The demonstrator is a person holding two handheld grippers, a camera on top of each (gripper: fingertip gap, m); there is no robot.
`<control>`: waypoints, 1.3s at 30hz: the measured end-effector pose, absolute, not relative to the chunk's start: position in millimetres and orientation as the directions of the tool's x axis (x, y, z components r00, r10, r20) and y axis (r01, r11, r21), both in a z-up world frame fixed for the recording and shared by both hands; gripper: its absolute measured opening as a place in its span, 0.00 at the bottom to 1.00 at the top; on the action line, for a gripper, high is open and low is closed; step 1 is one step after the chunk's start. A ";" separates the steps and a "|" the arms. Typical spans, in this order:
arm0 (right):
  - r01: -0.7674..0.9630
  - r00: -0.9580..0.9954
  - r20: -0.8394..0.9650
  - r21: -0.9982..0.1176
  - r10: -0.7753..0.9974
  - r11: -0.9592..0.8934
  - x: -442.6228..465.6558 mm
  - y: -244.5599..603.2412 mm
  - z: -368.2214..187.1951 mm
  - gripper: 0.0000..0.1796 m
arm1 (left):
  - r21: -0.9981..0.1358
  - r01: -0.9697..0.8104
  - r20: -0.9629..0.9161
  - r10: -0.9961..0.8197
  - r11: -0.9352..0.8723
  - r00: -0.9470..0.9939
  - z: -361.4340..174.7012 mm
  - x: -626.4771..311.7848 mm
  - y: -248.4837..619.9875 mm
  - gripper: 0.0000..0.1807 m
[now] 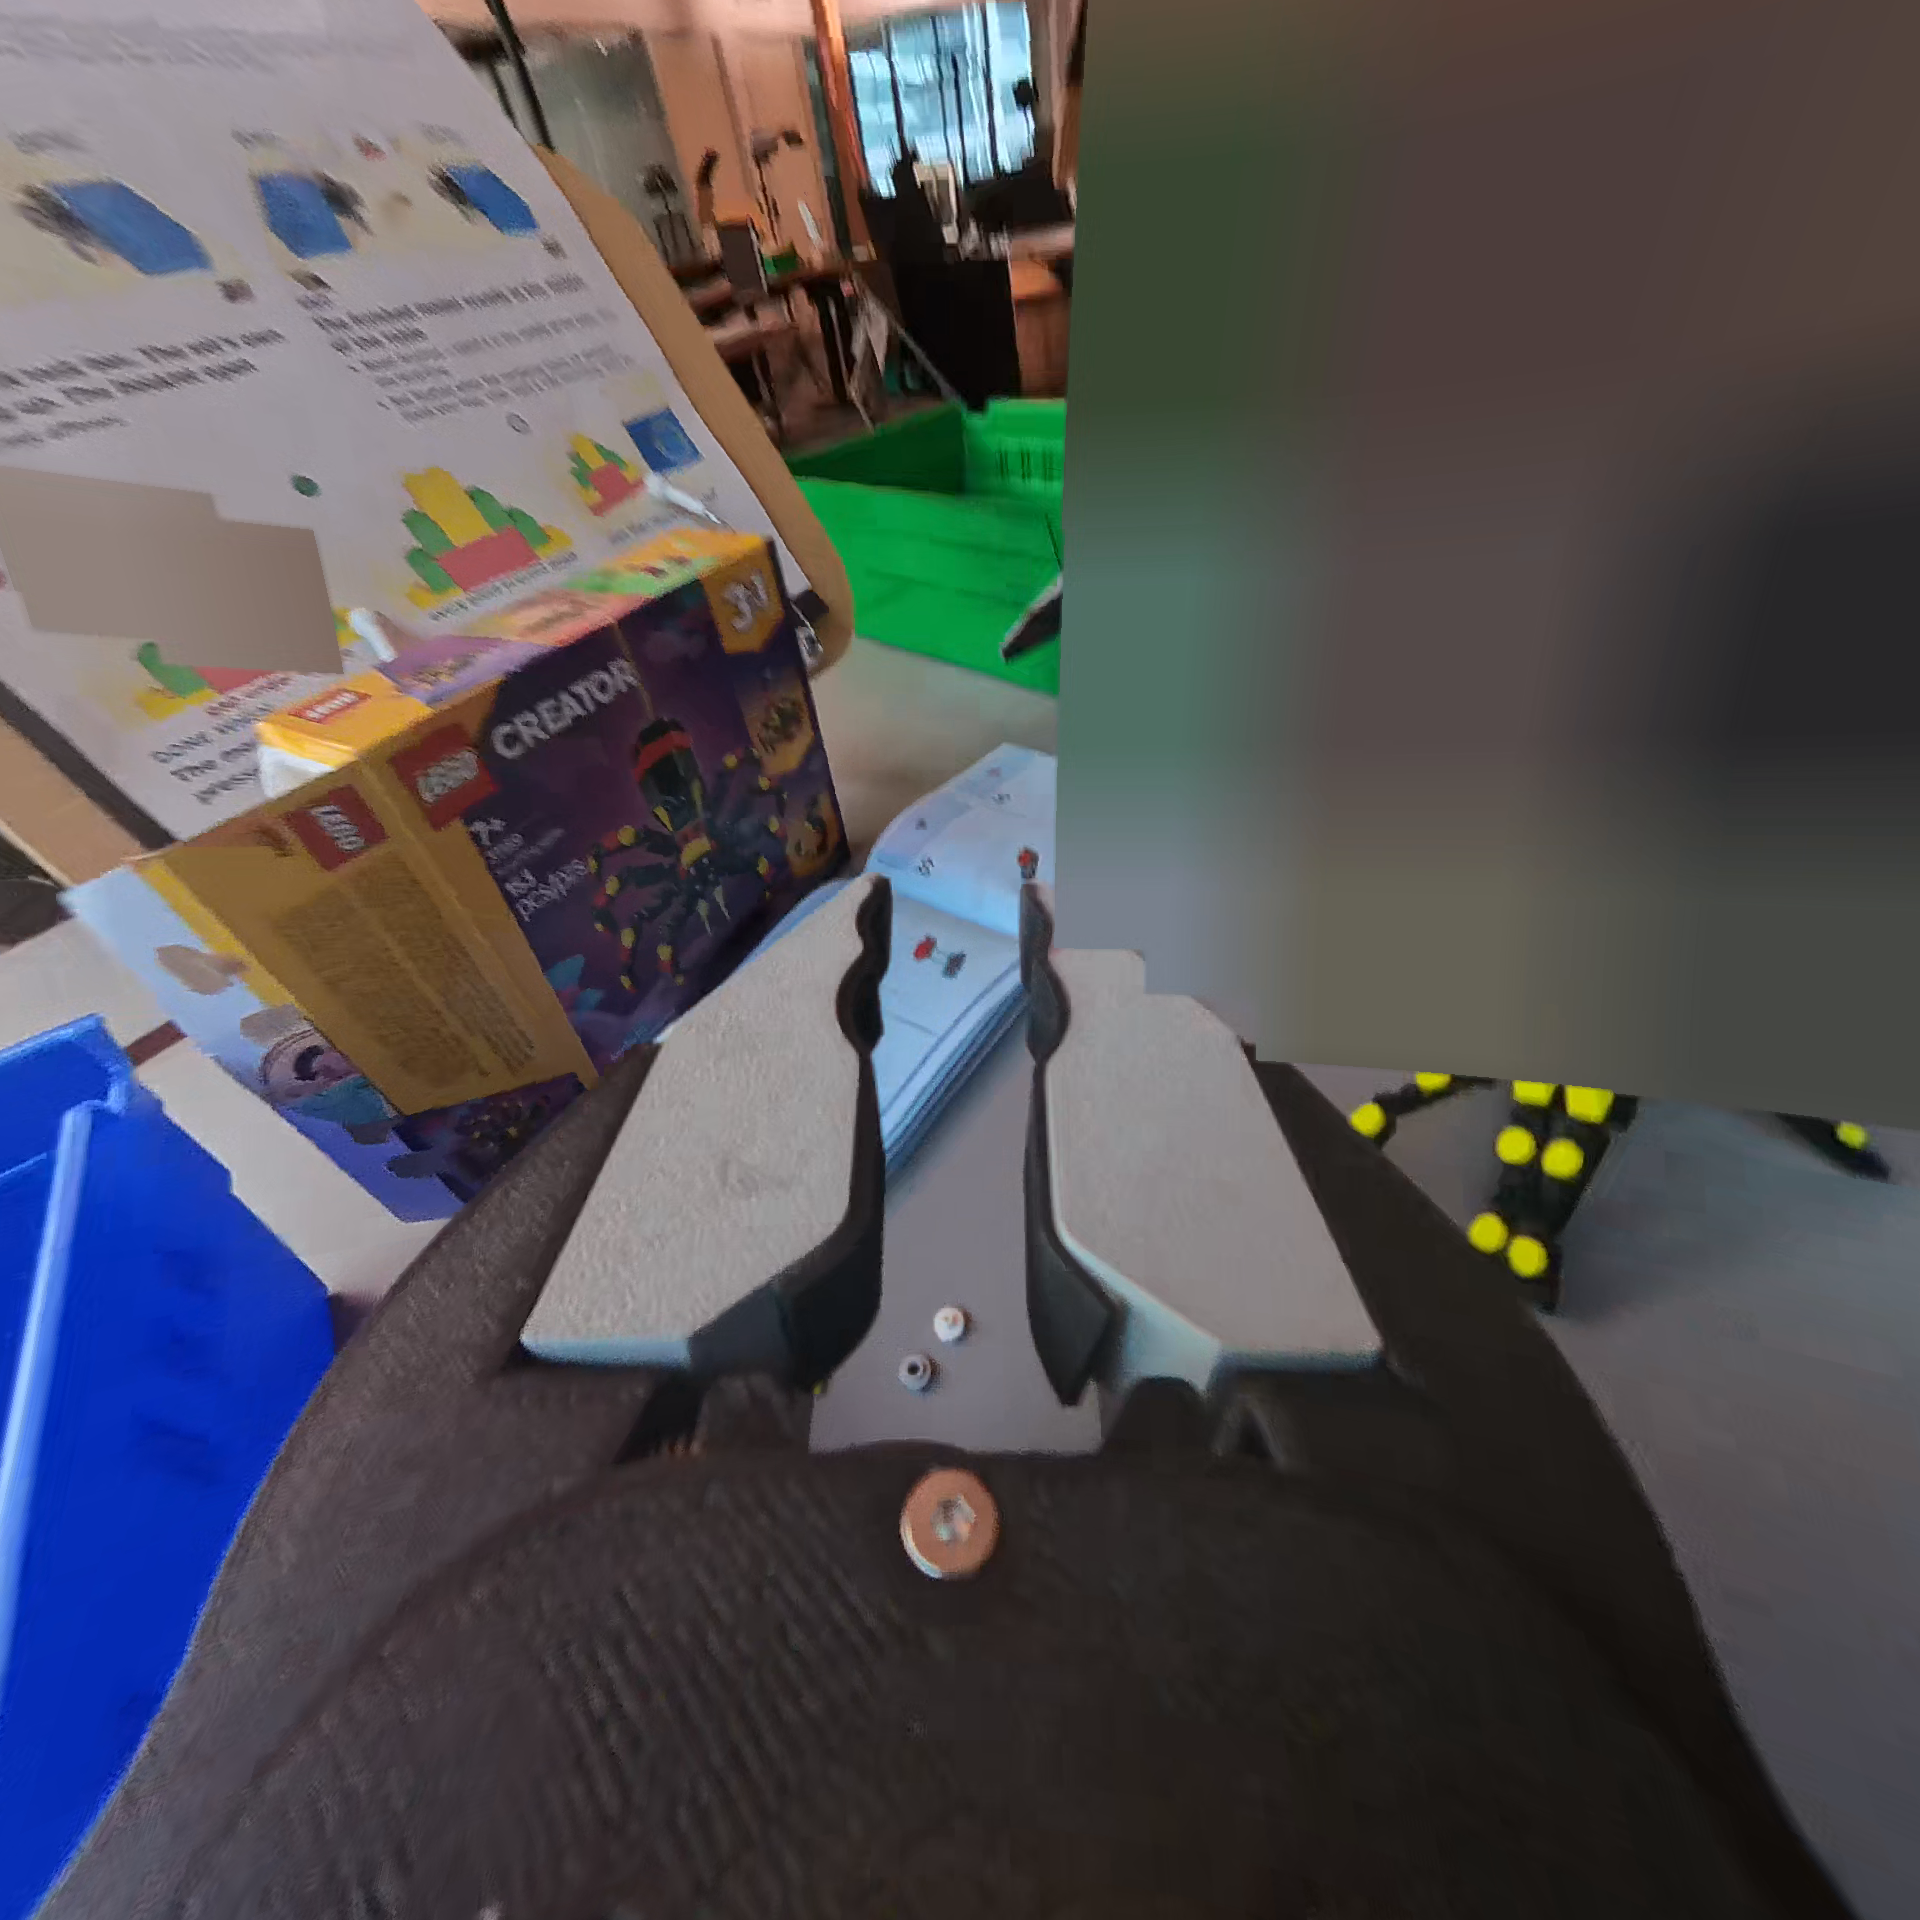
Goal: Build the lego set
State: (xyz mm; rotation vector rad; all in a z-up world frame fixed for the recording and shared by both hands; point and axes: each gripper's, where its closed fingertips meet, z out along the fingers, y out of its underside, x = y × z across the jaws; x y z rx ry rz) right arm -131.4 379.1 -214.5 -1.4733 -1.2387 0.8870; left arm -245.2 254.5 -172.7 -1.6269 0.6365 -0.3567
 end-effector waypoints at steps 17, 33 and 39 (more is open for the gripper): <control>0.270 0.179 0.037 -0.963 0.983 -0.013 -137.3 377.4 -219.0 0.26 | -0.941 -0.258 -0.026 -0.712 -0.220 0.702 -201.6 -225.4 244.2 0.13; 0.321 0.059 0.086 -0.945 0.995 0.063 -157.4 348.0 -227.3 0.24 | -0.742 -0.531 -0.047 -0.758 -0.410 0.651 -287.5 -216.7 245.5 0.10; 0.309 0.059 0.070 -0.950 0.996 0.048 -157.4 348.0 -225.8 0.24 | -0.723 -0.555 -0.049 -0.771 -0.411 0.635 -292.2 -213.5 245.4 0.06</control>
